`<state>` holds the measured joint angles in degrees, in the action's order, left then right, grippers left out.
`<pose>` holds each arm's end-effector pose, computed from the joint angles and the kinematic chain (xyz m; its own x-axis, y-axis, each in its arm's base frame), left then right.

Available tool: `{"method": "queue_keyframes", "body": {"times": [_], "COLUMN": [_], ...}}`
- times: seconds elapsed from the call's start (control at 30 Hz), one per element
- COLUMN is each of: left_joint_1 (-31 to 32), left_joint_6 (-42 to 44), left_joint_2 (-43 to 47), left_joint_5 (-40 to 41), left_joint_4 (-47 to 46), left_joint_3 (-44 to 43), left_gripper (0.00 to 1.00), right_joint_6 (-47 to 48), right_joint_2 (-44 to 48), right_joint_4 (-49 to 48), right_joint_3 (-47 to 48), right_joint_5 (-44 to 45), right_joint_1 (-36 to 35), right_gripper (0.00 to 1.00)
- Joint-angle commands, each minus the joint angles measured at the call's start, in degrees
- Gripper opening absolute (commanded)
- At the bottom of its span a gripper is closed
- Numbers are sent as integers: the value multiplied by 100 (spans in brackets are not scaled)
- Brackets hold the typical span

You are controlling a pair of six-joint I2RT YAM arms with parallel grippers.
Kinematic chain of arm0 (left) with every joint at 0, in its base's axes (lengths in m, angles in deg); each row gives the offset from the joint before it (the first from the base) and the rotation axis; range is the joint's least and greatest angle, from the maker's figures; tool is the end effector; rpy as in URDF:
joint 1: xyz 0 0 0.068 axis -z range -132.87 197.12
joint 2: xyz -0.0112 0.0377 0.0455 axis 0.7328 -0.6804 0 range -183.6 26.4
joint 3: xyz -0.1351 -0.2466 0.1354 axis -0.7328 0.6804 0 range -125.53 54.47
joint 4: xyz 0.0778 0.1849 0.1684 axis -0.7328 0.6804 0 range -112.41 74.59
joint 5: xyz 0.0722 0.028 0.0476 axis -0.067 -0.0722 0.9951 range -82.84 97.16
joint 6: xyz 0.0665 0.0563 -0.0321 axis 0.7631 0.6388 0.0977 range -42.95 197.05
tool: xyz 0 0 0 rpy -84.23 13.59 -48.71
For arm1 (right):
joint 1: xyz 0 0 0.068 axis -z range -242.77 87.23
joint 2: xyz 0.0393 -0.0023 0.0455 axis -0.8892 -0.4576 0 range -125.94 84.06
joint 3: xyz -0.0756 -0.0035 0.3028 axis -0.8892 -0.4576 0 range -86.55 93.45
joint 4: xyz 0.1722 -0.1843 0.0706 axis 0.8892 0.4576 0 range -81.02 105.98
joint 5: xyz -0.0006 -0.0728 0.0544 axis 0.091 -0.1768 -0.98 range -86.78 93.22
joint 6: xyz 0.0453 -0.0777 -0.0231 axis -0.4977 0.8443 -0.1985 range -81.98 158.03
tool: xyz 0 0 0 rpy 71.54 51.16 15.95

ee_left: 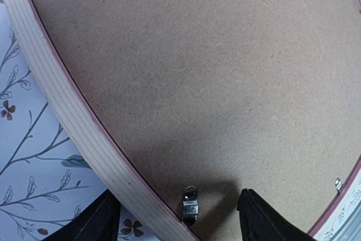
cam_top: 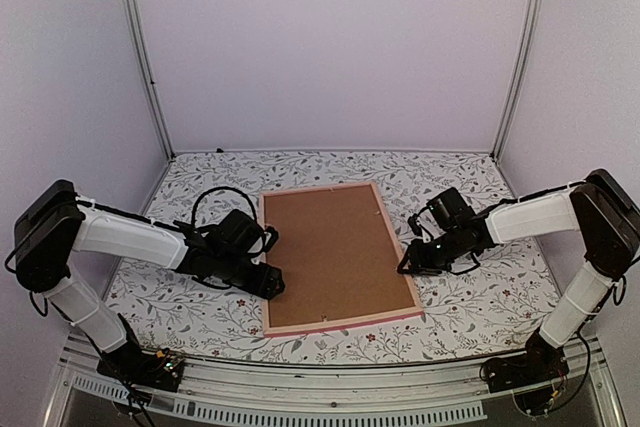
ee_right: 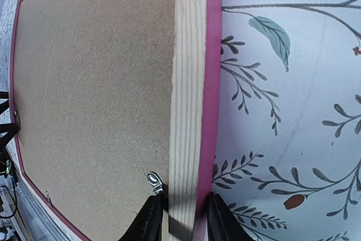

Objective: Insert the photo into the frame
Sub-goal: Press the fastener onto the backboard.

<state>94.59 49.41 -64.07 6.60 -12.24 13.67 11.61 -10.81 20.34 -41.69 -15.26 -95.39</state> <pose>0.2065 -0.2263 0.1333 -0.8612 0.2526 -0.4410 0.3845 0.8913 -0.2405 0.2578 0.1965 0.1328 -0.9465 -0.1048 -0.3053 -0.2436 0.8525 0.4625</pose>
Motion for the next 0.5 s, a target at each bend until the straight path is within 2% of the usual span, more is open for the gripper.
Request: {"method": "queue_keyframes", "body": {"times": [0.0, 0.47], "left_joint_1": [-45, -62], "left_joint_6": [16, 16], "left_joint_2": [-104, -102], "left_joint_5": [46, 38], "left_joint_4": [23, 33], "left_joint_3": [17, 63], "left_gripper": [75, 75], "right_joint_6": [-87, -648], "right_joint_2": [-5, -184], "right_joint_4": [147, 480], "right_joint_3": [-138, -79], "right_joint_5": [50, 645], "right_joint_1": [59, 124], "right_gripper": [27, 16]}}
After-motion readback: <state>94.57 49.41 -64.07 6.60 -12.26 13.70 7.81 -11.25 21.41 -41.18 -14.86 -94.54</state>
